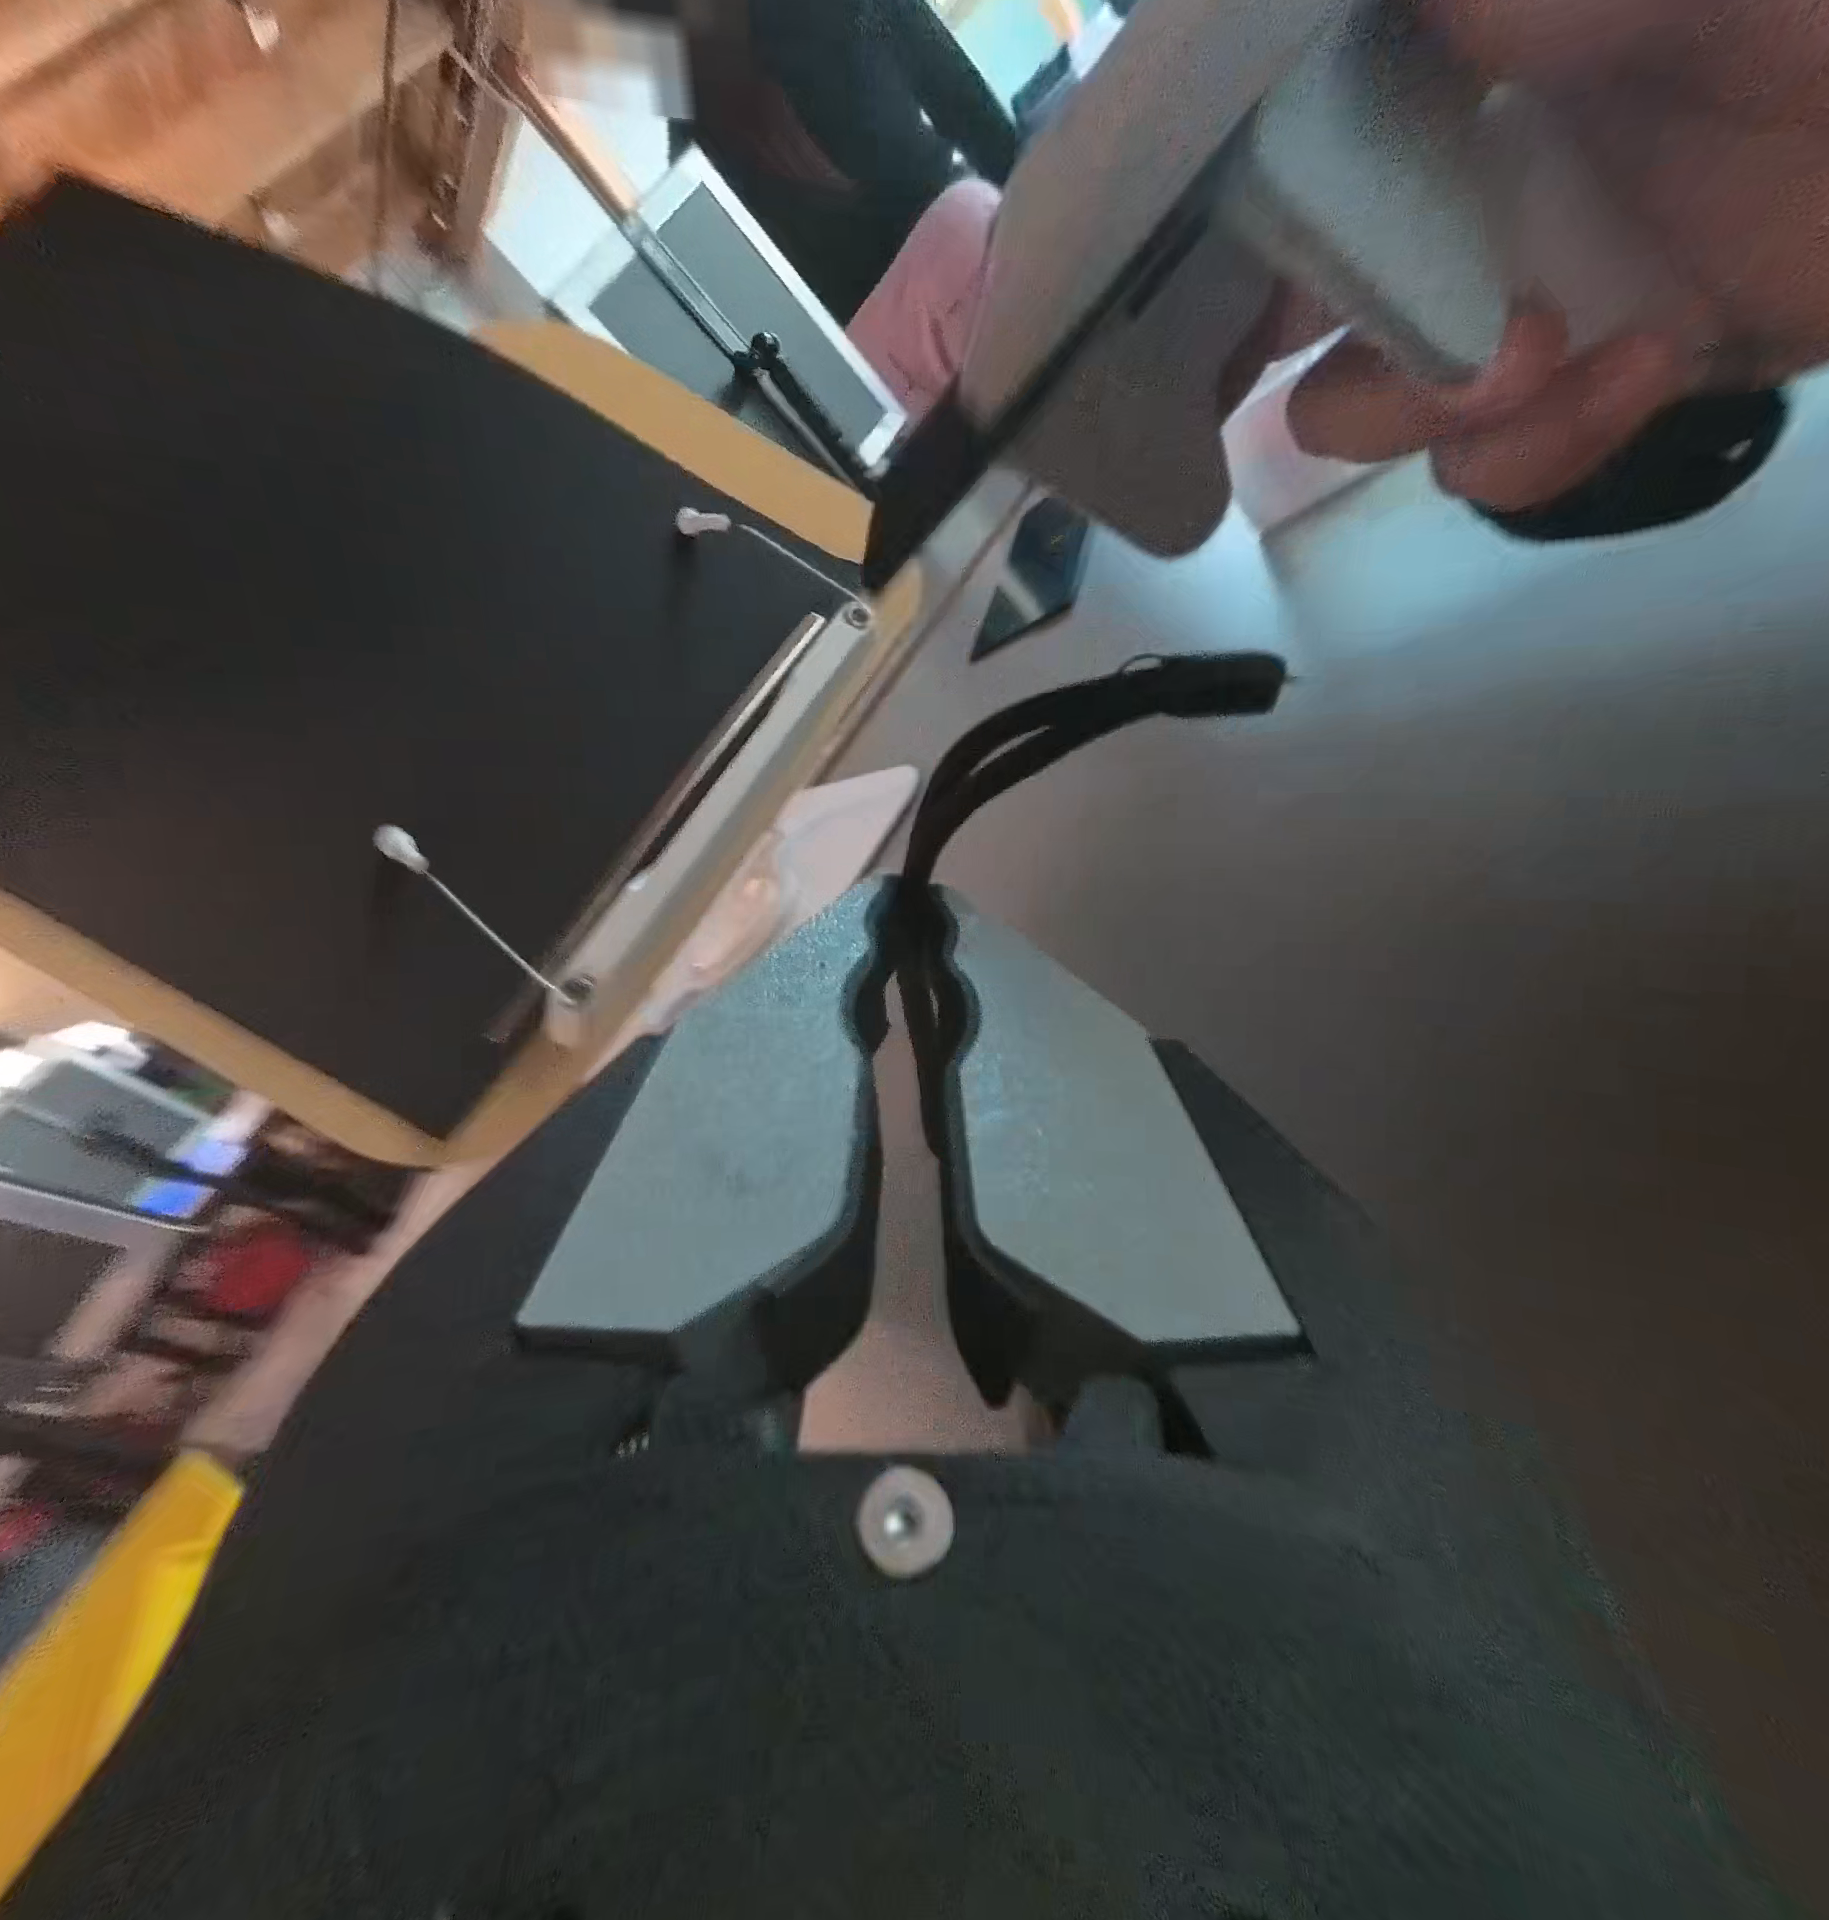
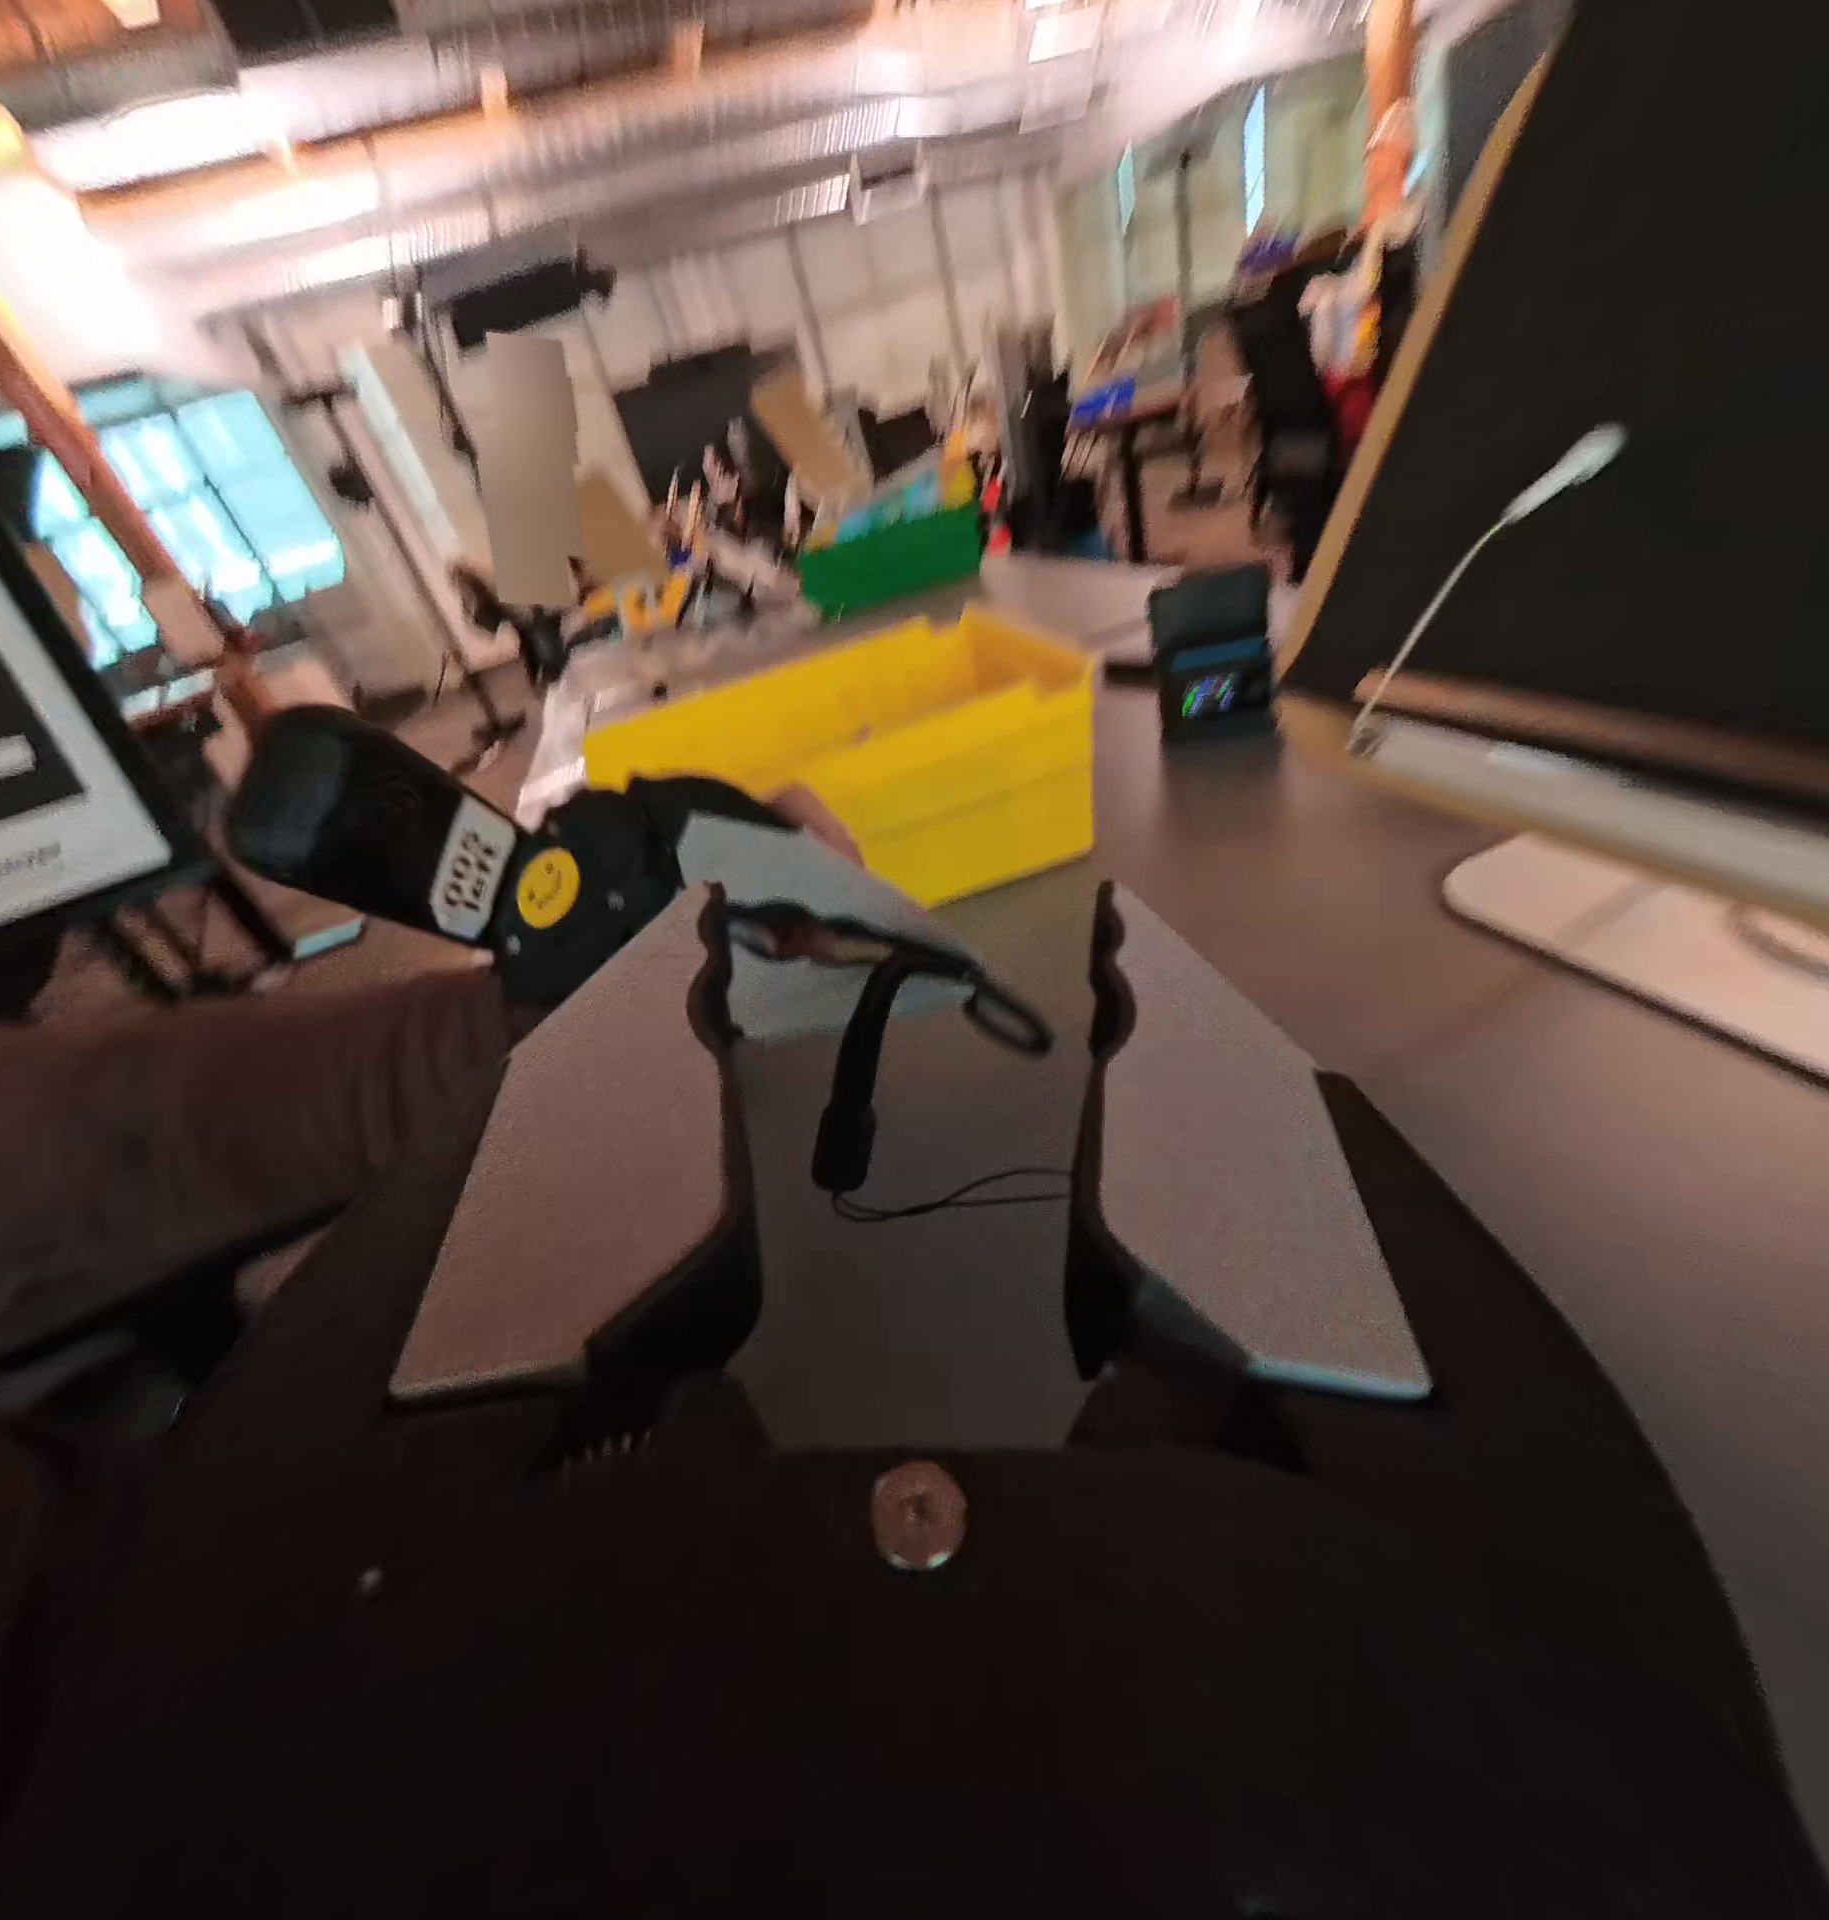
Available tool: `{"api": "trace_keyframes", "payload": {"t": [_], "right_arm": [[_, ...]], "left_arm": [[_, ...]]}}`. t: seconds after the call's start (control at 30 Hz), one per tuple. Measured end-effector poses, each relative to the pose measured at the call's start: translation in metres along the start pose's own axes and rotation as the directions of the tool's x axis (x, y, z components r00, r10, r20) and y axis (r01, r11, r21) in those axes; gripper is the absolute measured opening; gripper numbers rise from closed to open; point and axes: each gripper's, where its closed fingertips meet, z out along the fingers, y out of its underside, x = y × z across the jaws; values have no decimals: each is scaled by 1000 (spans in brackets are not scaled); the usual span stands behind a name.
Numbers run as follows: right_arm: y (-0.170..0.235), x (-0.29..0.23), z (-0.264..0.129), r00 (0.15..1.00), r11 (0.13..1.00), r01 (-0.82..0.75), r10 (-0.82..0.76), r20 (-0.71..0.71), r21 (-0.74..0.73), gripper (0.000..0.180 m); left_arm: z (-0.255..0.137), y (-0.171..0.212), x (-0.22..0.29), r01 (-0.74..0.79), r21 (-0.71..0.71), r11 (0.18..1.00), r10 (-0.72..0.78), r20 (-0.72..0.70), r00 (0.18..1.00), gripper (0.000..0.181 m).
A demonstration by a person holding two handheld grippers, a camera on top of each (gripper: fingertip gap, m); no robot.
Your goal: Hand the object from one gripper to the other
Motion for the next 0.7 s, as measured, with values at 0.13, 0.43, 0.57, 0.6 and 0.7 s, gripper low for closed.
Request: {"api": "trace_keyframes", "payload": {"t": [0.13,0.43,0.57,0.6,0.7], "right_arm": [[-23,16,-23,997,990,-40,48,-55,137,65],[35,-4,17,999,984,51,-52,0,-170,59],[38,-18,27,993,977,119,-114,41,-178,42],[40,-18,27,991,973,133,-128,40,-190,24],[41,-10,25,985,962,169,-174,-4,-216,0]], "left_arm": [[0,6,-6,345,11,939,-341,-118,933,0],[-6,-7,12,686,-59,725,-647,-399,650,0],[-7,-15,29,708,-110,698,-663,-474,580,0],[-7,-16,32,692,-110,713,-647,-481,591,0],[-9,-19,39,670,-114,734,-627,-494,602,0]]}}
